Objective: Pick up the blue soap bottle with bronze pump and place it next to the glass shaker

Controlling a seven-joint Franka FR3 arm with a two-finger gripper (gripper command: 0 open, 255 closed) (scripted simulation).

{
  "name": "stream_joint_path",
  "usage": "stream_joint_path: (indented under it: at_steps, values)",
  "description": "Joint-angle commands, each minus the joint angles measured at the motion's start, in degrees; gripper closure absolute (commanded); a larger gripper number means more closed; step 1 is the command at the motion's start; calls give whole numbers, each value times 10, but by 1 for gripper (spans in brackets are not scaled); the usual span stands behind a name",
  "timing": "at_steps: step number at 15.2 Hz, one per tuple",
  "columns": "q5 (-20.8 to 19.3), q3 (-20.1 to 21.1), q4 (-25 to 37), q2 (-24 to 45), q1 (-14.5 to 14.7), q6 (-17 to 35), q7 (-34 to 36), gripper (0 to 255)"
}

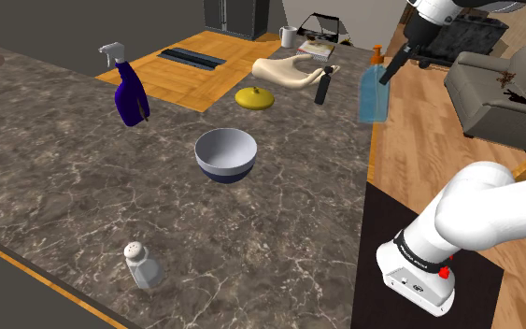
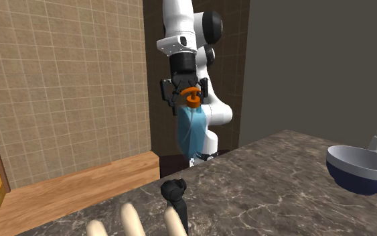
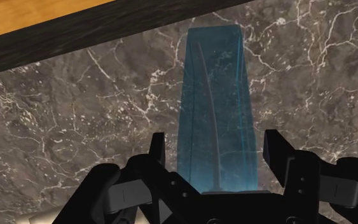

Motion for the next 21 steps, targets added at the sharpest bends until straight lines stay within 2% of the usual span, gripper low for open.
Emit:
stream_joint_path:
  at_steps: [1,21]
  values:
    - [3,3,18,3,2,-15,1,255]
    - [26,17,213,59,21,-154,1,255]
